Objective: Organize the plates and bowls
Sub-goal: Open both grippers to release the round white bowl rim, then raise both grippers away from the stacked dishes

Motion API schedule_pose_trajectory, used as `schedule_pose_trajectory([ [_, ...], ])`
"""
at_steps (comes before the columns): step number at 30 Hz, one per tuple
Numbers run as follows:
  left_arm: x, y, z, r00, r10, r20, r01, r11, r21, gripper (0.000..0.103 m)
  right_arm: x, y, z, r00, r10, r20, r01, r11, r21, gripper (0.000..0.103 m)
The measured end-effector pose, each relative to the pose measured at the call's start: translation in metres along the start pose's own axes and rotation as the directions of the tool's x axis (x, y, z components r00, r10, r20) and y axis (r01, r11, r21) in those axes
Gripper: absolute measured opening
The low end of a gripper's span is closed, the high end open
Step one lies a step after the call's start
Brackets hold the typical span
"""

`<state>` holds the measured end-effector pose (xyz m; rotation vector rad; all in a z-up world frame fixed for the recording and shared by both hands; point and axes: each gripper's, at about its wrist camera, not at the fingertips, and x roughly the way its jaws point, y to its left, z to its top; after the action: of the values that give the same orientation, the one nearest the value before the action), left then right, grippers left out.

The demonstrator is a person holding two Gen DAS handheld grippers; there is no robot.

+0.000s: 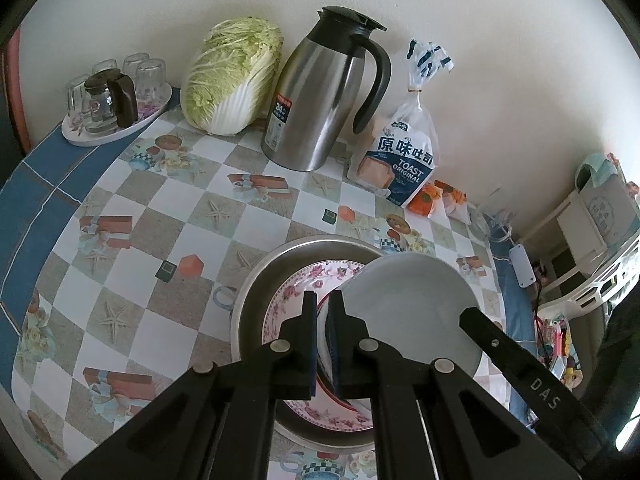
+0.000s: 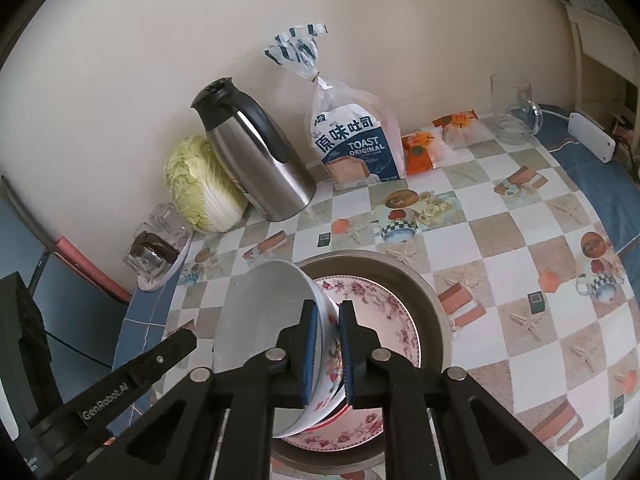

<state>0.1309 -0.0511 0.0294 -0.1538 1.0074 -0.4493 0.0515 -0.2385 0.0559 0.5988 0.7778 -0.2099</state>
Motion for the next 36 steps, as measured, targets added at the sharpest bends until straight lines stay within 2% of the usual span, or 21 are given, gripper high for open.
schedule_pose_trajectory([
  [6,0.0,0.002,0.001,1.0,0.002,-0.008,-0.002,1.0,-0.015,0.005,0.013,-0.015,-0.004,0.998,0.05,-0.036,-0.048,0.996,0.069,0.009],
  [11,0.001,0.004,0.0,1.0,0.009,-0.015,-0.009,1.0,-0.023,0.006,0.016,-0.014,-0.005,0.998,0.042,-0.049,-0.039,0.997,0.059,0.009],
  [13,-0.001,0.006,0.0,1.0,0.013,-0.012,-0.013,1.0,-0.026,0.01,0.015,-0.013,-0.004,0.998,0.035,-0.053,-0.032,0.998,0.055,0.013],
  [15,-0.003,0.007,0.0,1.0,0.017,-0.01,-0.018,0.999,-0.03,0.035,0.013,-0.012,-0.003,0.998,0.028,-0.056,-0.026,0.999,0.046,0.013],
  [17,-0.004,0.009,-0.001,1.0,0.026,-0.013,-0.026,0.999,-0.038,0.05,0.01,-0.01,-0.004,0.998,0.016,-0.052,-0.015,1.0,0.025,0.013],
  [19,-0.005,0.012,-0.002,0.999,0.035,-0.015,-0.036,0.999,-0.039,0.051,0.005,-0.007,-0.004,0.999,-0.008,-0.046,0.008,1.0,0.001,0.021],
  [21,-0.007,0.013,-0.003,0.999,0.044,-0.017,-0.044,0.998,-0.04,0.057,0.0,-0.003,-0.007,0.999,-0.028,-0.045,0.027,0.999,-0.031,0.041],
  [23,-0.009,0.016,-0.004,0.998,0.054,-0.014,-0.054,0.998,-0.041,0.069,-0.004,0.0,-0.009,0.998,-0.047,-0.037,0.044,0.997,-0.058,0.042],
  [25,-0.013,0.019,-0.006,0.998,0.067,-0.009,-0.067,0.997,-0.041,0.074,-0.009,0.002,-0.013,0.997,-0.067,-0.03,0.065,0.995,-0.08,0.049],
  [27,-0.015,0.021,-0.009,0.997,0.08,-0.01,-0.08,0.996,-0.039,0.083,-0.013,0.002,-0.019,0.996,-0.086,-0.023,0.084,0.992,-0.091,0.063],
  [29,-0.017,0.024,-0.014,0.995,0.096,-0.017,-0.096,0.995,-0.028,0.088,-0.015,0.002,-0.023,0.995,-0.1,-0.02,0.097,0.99,-0.103,0.067],
  [31,-0.019,0.026,-0.019,0.993,0.117,-0.021,-0.118,0.993,-0.013,0.089,-0.018,0.003,-0.031,0.994,-0.107,-0.018,0.104,0.986,-0.127,0.074],
  [33,-0.021,0.028,-0.024,0.988,0.15,-0.02,-0.15,0.989,0.004,0.091,-0.02,0.004,-0.039,0.993,-0.114,-0.011,0.111,0.983,-0.144,0.089],
  [36,-0.026,0.031,-0.037,0.982,0.191,-0.007,-0.191,0.98,0.051,0.091,-0.023,0.004,-0.052,0.993,-0.12,-0.002,0.119,0.98,-0.161,0.103],
])
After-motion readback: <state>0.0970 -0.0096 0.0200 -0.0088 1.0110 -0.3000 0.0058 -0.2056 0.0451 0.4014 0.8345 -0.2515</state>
